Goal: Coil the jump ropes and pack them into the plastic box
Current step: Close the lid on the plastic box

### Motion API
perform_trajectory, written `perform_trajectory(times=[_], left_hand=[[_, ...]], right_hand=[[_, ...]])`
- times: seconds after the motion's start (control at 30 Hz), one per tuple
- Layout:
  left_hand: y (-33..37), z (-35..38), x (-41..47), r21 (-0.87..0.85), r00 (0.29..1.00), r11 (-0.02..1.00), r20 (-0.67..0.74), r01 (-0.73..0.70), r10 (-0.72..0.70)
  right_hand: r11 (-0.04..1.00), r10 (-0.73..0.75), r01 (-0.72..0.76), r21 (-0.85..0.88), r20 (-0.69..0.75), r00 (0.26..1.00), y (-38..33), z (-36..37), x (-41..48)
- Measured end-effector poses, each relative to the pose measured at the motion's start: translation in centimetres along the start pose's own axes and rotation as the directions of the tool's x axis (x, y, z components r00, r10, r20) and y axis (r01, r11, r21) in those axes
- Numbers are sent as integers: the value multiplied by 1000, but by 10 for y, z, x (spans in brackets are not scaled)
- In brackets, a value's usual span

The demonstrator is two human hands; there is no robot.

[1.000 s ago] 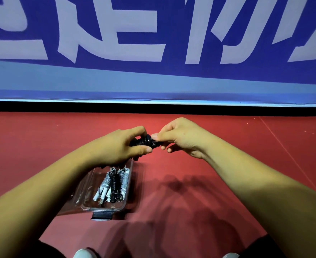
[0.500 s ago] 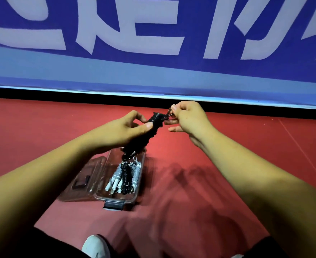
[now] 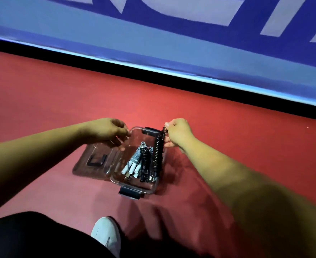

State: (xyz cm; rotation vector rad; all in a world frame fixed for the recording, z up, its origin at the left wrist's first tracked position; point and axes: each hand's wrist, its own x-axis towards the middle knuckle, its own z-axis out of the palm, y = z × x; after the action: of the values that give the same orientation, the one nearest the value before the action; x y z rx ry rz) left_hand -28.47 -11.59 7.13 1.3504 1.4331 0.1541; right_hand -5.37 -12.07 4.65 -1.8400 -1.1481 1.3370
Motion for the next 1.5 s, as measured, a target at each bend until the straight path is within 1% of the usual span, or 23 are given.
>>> perform_trajectory(times=[0.17, 0.27, 0.3, 0.33, 0.37, 0.4, 0.47, 0.5, 0.57, 0.63, 0.7, 0.77, 0.8, 0.87, 0.93, 1.0, 1.03, 1.13, 1.17, 1.27, 1.33, 1.43, 1.5], left_hand=[[-82, 4, 38, -200, 976, 973, -161, 116, -149], [-132, 5, 54, -338, 928, 919, -233, 203, -290], [-150, 5, 60, -355, 885, 902, -295, 248, -359], [-164, 5, 63, -373, 822, 881, -372, 292, -430], [-177, 6, 63, -406, 758, 854, -429, 325, -492], [-191, 8, 66, -470, 702, 815, -450, 340, -552], [-213, 15, 65, -602, 619, 698, -390, 388, -681], [-222, 19, 63, -635, 603, 651, -343, 416, -720], [-234, 27, 61, -658, 644, 602, -226, 452, -731], [-248, 34, 62, -705, 650, 543, -152, 457, -744], [-255, 38, 60, -816, 712, 438, -48, 376, -700], [-261, 41, 64, -871, 789, 392, -8, 296, -614], [-266, 41, 68, -891, 805, 377, -21, 254, -593], [-267, 41, 72, -903, 809, 393, -98, 171, -579], [-262, 35, 71, -919, 792, 390, -199, 54, -577], [-260, 24, 67, -931, 765, 356, -284, -76, -578], [-256, 19, 64, -925, 770, 362, -315, -117, -556], [-241, 7, 53, -900, 832, 389, -361, -194, -420], [-232, 3, 50, -891, 846, 402, -372, -210, -382], [-200, -6, 43, -834, 888, 506, -387, -221, -250], [-180, -9, 41, -803, 903, 548, -388, -235, -181], [-157, -8, 44, -757, 922, 604, -377, -250, -91], [-145, -5, 49, -711, 937, 662, -348, -235, -40]], right_hand=[[983, 180, -181, 27, 34, 983, 49, 62, 54], [962, 271, -272, 6, 65, 960, 68, 93, 76], [962, 273, -273, -12, 41, 961, 75, 103, 86], [966, 235, -235, -104, -7, 972, 81, 110, 93], [957, 151, -158, -243, -49, 987, 86, 115, 98], [928, 64, -84, -364, -67, 996, 87, 120, 99], [893, -74, 45, -448, -47, 996, 86, 130, 98], [894, -116, 94, -439, -23, 993, 85, 136, 100], [902, -139, 137, -409, 24, 990, 83, 151, 103], [904, -143, 165, -395, 85, 986, 80, 167, 103], [880, -163, 198, -432, 115, 980, 82, 181, 103], [838, -178, 214, -502, 119, 977, 86, 190, 102], [822, -172, 210, -530, 120, 978, 87, 193, 102], [800, -171, 192, -568, 90, 981, 89, 194, 101], [795, -195, 180, -579, 37, 980, 85, 191, 98], [812, -222, 181, -556, -7, 975, 79, 184, 100], [827, -229, 189, -529, -10, 973, 76, 180, 102], [887, -203, 199, -416, 34, 978, 61, 168, 104], [920, -180, 189, -344, 58, 982, 53, 163, 102], [995, -76, 83, -46, 134, 988, 36, 147, 93], [994, -53, 37, 104, 163, 985, 33, 134, 88], [975, -69, 42, 218, 120, 990, 38, 106, 78], [963, -35, 11, 269, 84, 996, 47, 90, 69]])
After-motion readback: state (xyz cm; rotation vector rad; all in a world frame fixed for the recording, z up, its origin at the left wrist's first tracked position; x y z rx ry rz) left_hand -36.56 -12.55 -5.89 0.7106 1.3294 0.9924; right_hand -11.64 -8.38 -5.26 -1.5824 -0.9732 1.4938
